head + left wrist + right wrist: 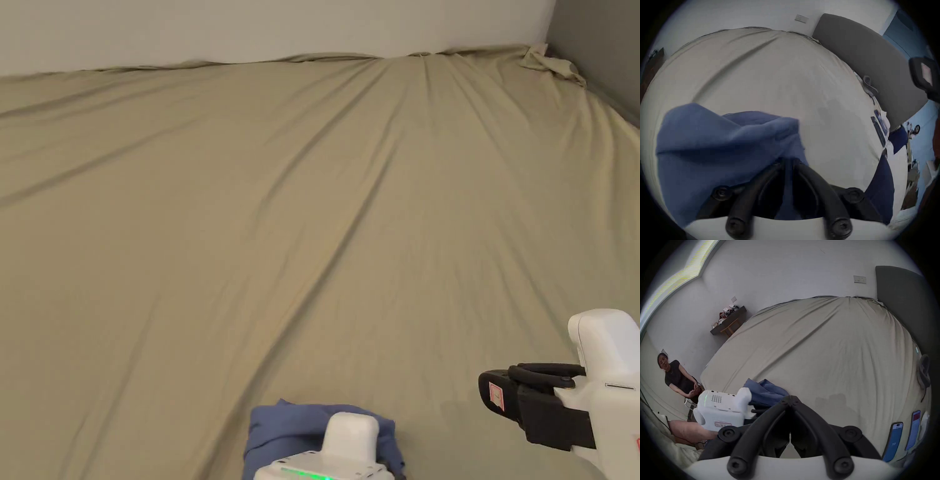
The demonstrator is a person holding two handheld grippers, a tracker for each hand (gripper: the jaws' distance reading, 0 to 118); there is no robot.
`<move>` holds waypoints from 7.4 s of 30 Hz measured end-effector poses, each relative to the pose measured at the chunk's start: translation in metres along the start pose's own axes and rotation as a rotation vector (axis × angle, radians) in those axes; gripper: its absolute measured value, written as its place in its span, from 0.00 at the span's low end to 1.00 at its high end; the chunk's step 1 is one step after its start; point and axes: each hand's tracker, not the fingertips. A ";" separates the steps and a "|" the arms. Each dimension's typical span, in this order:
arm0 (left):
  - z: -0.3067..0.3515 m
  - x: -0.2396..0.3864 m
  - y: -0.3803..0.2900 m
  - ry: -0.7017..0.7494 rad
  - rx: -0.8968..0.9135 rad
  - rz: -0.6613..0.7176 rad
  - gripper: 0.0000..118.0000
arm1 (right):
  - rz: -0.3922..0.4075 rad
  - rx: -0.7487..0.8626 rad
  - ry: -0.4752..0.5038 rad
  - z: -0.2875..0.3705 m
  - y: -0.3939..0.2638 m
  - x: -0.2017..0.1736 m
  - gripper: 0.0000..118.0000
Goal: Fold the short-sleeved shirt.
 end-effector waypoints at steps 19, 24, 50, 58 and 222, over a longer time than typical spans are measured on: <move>0.159 -0.156 -0.010 -0.084 0.224 0.338 0.08 | -0.127 -0.112 0.329 -0.077 -0.018 -0.012 0.02; 0.165 -0.197 -0.025 -0.041 0.208 0.382 0.08 | -0.179 -0.303 0.323 -0.141 -0.049 -0.005 0.02; 0.062 -0.151 -0.022 -0.170 -0.020 0.373 0.46 | -0.233 -0.388 0.283 -0.173 -0.067 0.016 0.02; 0.089 -0.135 -0.012 -0.132 -0.014 0.268 0.45 | -0.224 -0.329 0.325 -0.153 -0.063 0.011 0.02; 0.304 -0.043 0.213 0.627 0.898 -0.008 1.00 | 0.105 0.684 -0.481 0.060 0.224 -0.104 1.00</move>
